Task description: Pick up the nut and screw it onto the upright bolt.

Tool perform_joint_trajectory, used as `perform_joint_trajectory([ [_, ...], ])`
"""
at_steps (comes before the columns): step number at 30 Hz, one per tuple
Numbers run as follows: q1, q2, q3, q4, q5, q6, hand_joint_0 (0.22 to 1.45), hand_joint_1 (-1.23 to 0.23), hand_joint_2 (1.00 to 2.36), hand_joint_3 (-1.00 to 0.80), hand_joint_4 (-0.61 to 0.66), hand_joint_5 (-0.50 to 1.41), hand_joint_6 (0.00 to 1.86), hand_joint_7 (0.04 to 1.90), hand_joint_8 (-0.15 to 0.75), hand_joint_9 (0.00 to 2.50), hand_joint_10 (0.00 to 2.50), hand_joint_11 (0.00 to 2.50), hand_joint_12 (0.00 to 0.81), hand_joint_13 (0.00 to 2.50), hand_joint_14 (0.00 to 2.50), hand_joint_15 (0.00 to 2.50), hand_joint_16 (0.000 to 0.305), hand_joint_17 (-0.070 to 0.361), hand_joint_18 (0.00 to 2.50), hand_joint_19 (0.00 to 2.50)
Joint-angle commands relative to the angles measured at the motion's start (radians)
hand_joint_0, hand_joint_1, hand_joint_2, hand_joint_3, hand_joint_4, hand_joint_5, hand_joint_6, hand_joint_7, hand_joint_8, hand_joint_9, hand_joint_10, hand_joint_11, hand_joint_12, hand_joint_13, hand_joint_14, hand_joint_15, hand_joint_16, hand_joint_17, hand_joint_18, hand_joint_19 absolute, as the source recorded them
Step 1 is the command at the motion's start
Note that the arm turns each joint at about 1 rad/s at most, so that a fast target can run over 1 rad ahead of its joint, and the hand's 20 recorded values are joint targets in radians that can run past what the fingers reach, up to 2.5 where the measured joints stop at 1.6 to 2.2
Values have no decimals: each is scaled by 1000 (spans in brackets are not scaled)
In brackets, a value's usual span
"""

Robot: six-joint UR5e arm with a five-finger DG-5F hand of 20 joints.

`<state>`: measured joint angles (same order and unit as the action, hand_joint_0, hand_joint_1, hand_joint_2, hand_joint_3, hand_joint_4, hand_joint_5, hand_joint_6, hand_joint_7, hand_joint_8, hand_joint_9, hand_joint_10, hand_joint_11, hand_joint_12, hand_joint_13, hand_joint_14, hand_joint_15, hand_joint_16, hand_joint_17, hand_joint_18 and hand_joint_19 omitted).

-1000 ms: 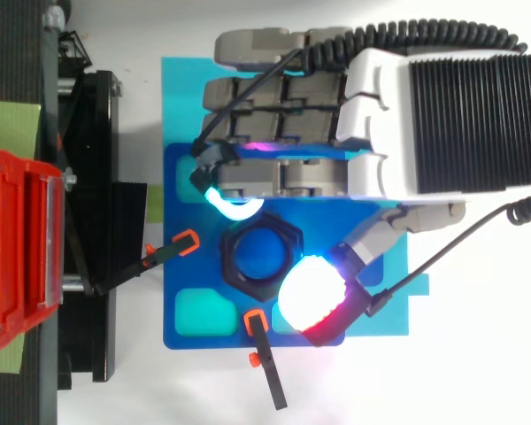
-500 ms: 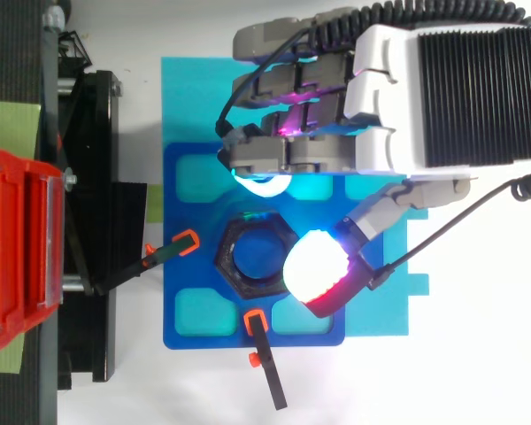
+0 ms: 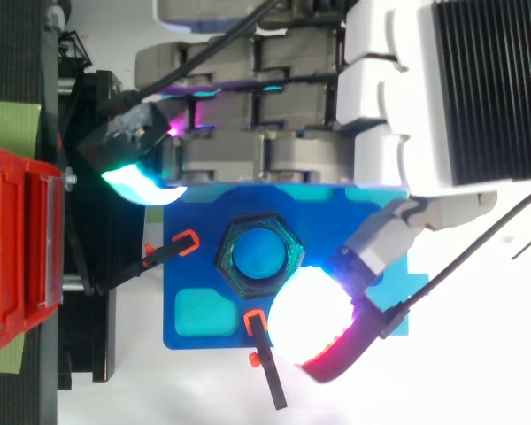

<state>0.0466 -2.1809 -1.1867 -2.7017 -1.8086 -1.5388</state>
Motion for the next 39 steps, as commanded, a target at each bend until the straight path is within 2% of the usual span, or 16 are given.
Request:
perform_joint_trajectory([
  [1, 19, -39, 2, 39, 5, 9, 469, -113, 1000, -500, 138, -153, 501, 603, 190, 496, 0, 0, 258, 400, 0, 0, 30, 68, 126, 0],
  [3, 29, -56, 2, 46, 3, 34, 469, -106, 1000, -500, 138, -156, 501, 598, 192, 476, 0, 0, 266, 375, 0, 0, 31, 69, 92, 0],
  [9, 45, -56, 2, 62, 28, 62, 468, -84, 1000, -500, 140, -156, 501, 605, 191, 447, 0, 0, 274, 348, 0, 0, 32, 71, 61, 0],
  [18, 52, -56, 1, 5, 31, 60, 471, -81, 1000, -500, 185, -115, 503, 849, 219, 468, 0, 0, 283, 368, 0, 0, 32, 72, 76, 0],
  [21, 55, -54, -14, -33, 29, 54, 473, -83, 1000, -500, 210, -104, 503, 908, 226, 484, 0, 0, 281, 383, 0, 0, 32, 71, 86, 0],
  [25, 55, -54, -28, -35, 28, 46, 476, -89, 1000, -500, 223, -95, 504, 959, 233, 515, 0, 0, 281, 413, 0, 0, 31, 70, 115, 0],
  [28, 44, -54, -28, -38, 25, 46, 478, -93, 1000, -500, 228, -87, 504, 990, 234, 525, 0, 0, 277, 423, 0, 0, 30, 69, 130, 0],
  [37, 36, -56, -28, -53, 23, 42, 485, -108, 1000, -500, 250, -72, 504, 1108, 244, 581, 0, 0, 266, 473, 0, 0, 29, 65, 177, 0],
  [39, 35, -54, -28, -53, 22, 39, 487, -113, 1000, -500, 240, -60, 504, 1181, 245, 589, 0, 0, 265, 484, 0, 0, 28, 63, 185, 0],
])
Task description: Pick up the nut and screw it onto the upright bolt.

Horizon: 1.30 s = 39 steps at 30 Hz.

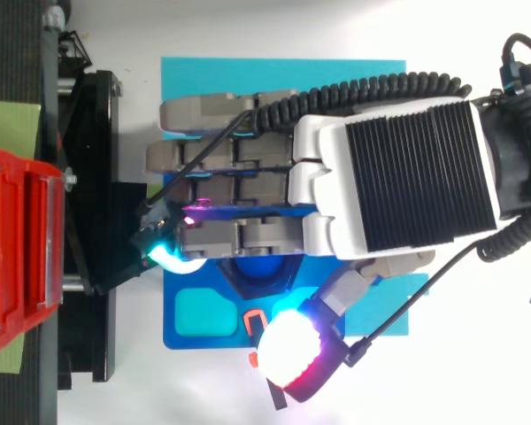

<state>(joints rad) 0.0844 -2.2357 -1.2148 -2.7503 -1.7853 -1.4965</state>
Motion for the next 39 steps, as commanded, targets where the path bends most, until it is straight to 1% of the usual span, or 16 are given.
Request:
perform_joint_trajectory([
  [1, -5, -1, 0, -5, -2, -4, 487, -115, 1000, -500, 235, -58, 504, 1203, 246, 591, 0, 0, 265, 486, 0, 0, 28, 63, 186, 0],
  [4, -9, 1, 0, -9, -2, -5, 490, -122, 1000, -500, 230, -47, 503, 1269, 247, 614, 0, 0, 258, 510, 0, 0, 27, 61, 207, 0],
  [8, -20, -1, 0, -5, -2, -4, 495, -133, 1000, -500, 235, -23, 502, 1329, 246, 657, 0, 0, 242, 544, 0, 0, 24, 55, 248, 0],
  [13, -26, 1, 0, -2, -3, -2, 506, -154, 1000, -500, 217, 3, 502, 1398, 254, 728, 0, 0, 222, 609, 0, 0, 21, 48, 326, 0],
  [14, -32, -1, 0, 1, -6, -2, 508, -157, 1000, -500, 215, 7, 502, 1404, 250, 743, 0, 0, 219, 618, 0, 0, 21, 47, 337, 0],
  [18, -46, -1, 0, 3, -28, -2, 515, -171, 1000, -500, 171, 34, 501, 1456, 249, 821, 0, 0, 199, 680, 0, 0, 19, 42, 408, 0],
  [20, -49, -1, 0, 8, -36, -2, 520, -179, 1000, -500, 141, 45, 501, 1489, 248, 872, 0, 0, 192, 705, 0, 0, 18, 39, 435, 0],
  [21, -51, -1, 0, 21, -45, -2, 523, -186, 1000, -500, 118, 58, 501, 1524, 246, 916, 0, 0, 178, 756, 0, 0, 16, 37, 465, 0],
  [22, -52, -1, 0, 31, -51, -2, 526, -194, 1000, -500, 98, 66, 501, 1531, 246, 977, 0, 0, 165, 798, 0, 0, 14, 32, 538, 0],
  [23, -54, -1, 0, 35, -54, -2, 533, -208, 1000, -500, 84, 75, 514, 1507, 246, 1076, 0, 0, 150, 876, 0, 0, 12, 28, 627, 0],
  [24, -55, 1, 0, 41, -60, -2, 538, -222, 1000, -500, 69, 71, 571, 1366, 224, 1177, 0, 0, 123, 973, 0, 0, 10, 22, 759, 45],
  [25, -55, -1, 0, 46, -65, -2, 543, -238, 1000, -500, 61, 71, 601, 1289, 221, 1248, 0, 0, 109, 1035, 0, 0, 8, 18, 836, 100],
  [27, -58, -1, 0, 55, -74, -2, 545, -251, 1000, -500, 85, 68, 634, 1193, 204, 1363, 0, 0, 96, 1137, 0, 0, 7, 15, 925, 167],
  [33, -64, 1, 0, 60, -77, -2, 545, -258, 1000, -500, 89, 70, 646, 1159, 185, 1472, 2, 0, 86, 1185, 0, 0, 6, 13, 994, 203],
  [34, -64, -1, 0, 61, -78, -2, 545, -260, 1000, -500, 99, 70, 647, 1153, 184, 1521, 1, 28, 81, 1193, 0, 0, 6, 13, 1000, 208],
  [39, -67, -1, 0, 69, -83, -2, 544, -268, 1000, -500, 102, 74, 643, 1142, 165, 1586, 3, 80, 73, 1235, 0, 0, 5, 12, 1040, 233],
])
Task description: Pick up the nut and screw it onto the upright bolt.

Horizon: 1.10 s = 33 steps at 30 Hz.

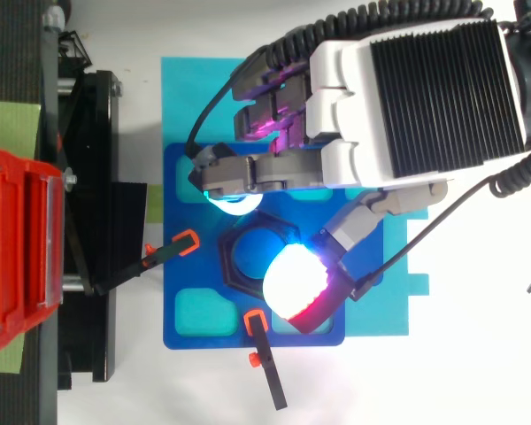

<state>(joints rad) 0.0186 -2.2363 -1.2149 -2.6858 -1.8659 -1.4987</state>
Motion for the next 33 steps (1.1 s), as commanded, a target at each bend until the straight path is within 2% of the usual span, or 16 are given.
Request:
perform_joint_trajectory([
  [1, -3, 0, 0, 12, -6, 0, 544, -269, 1000, -500, 105, 75, 640, 1147, 156, 1616, 3, 100, 74, 1243, 0, 0, 5, 12, 1045, 242],
  [7, -17, 0, 0, 21, -33, 2, 543, -276, 1000, -500, 103, 80, 628, 1173, 130, 1701, 8, 191, 60, 1292, 0, 0, 4, 9, 1082, 233],
  [9, -28, 1, 21, 17, -55, 3, 543, -276, 1000, -500, 96, 79, 627, 1191, 136, 1706, 7, 199, 63, 1292, 0, 0, 4, 10, 1084, 222],
  [11, -35, 1, 46, 14, -75, 3, 542, -262, 1000, -500, 66, 82, 582, 1298, 151, 1666, 8, 201, 77, 1245, 0, 0, 5, 12, 995, 175],
  [12, -37, 1, 51, 10, -82, 3, 540, -250, 1000, -500, 64, 83, 501, 1465, 180, 1605, 9, 201, 98, 1153, 0, 0, 5, 12, 895, 127],
  [13, -37, 1, 57, 15, -95, 3, 537, -243, 1000, -500, 71, 66, 504, 1442, 198, 1521, 6, 174, 107, 1088, 0, 0, 7, 15, 839, 92],
  [14, -37, 1, 57, 15, -99, 3, 533, -240, 1000, -500, 126, 36, 505, 1355, 199, 1349, 0, 84, 123, 933, 0, 0, 8, 18, 667, 0],
  [15, -39, 1, 57, 17, -105, 6, 523, -229, 1000, -500, 217, -12, 505, 1059, 199, 1070, 0, 0, 139, 741, 0, 0, 11, 25, 473, 0],
  [17, -37, 1, 57, 23, -105, 9, 509, -219, 1000, -500, 174, -59, 503, 815, 182, 839, 0, 0, 160, 630, 0, 0, 13, 29, 326, 0],
  [19, -34, 1, 57, 33, -105, 12, 503, -211, 1000, -500, 152, -87, 502, 715, 179, 754, 0, 0, 166, 572, 0, 0, 14, 31, 267, 0],
  [24, -23, 0, 57, 40, -99, 14, 492, -170, 1000, -500, 144, -122, 501, 614, 176, 632, 0, 0, 202, 465, 0, 0, 21, 47, 165, 0],
  [29, -5, 0, 55, 37, -67, 14, 489, -142, 1000, -500, 151, -122, 501, 610, 177, 588, 0, 0, 217, 419, 0, 0, 23, 51, 131, 0],
  [33, 14, 0, 21, 41, -41, 12, 485, -122, 1000, -500, 141, -129, 501, 600, 174, 539, 0, 0, 228, 374, 0, 0, 24, 55, 74, 0],
])
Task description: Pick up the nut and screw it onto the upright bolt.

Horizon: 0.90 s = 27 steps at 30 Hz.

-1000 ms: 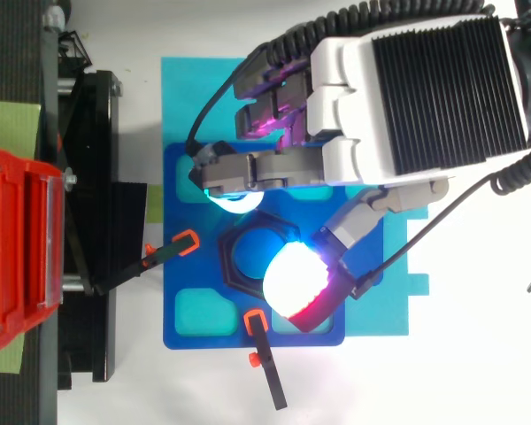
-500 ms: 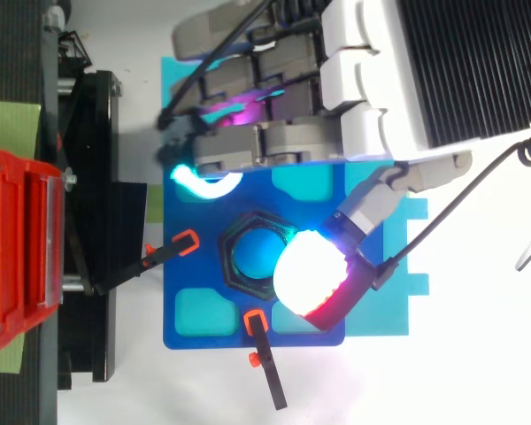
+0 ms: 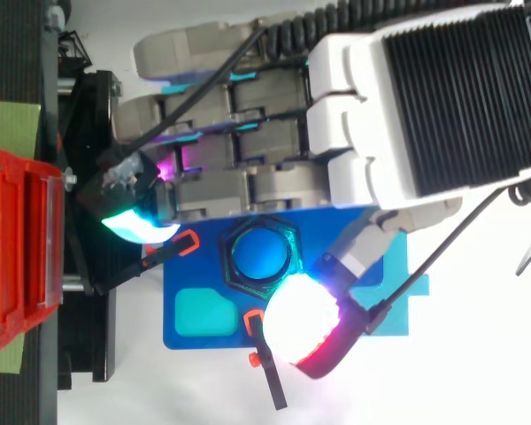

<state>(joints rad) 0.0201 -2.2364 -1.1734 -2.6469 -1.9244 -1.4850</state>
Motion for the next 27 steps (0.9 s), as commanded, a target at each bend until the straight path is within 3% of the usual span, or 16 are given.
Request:
perform_joint_trajectory([
  [1, 15, 1, -29, 5, 22, 0, 484, -118, 1000, -500, 142, -130, 501, 602, 174, 531, 0, 0, 230, 364, 0, 0, 25, 56, 66, 0],
  [3, 23, 0, -55, 22, 36, 0, 484, -112, 1000, -500, 139, -133, 501, 601, 172, 515, 0, 0, 235, 351, 0, 0, 25, 56, 52, 0],
  [8, 32, 1, -65, 56, 51, 5, 484, -108, 1000, -500, 150, -133, 502, 641, 180, 512, 0, 0, 239, 351, 0, 0, 25, 57, 47, 0],
  [27, 40, 0, -65, 15, 51, 9, 506, -173, 1000, -500, 229, -77, 504, 981, 225, 693, 0, 0, 215, 569, 0, 0, 20, 45, 249, 0],
])
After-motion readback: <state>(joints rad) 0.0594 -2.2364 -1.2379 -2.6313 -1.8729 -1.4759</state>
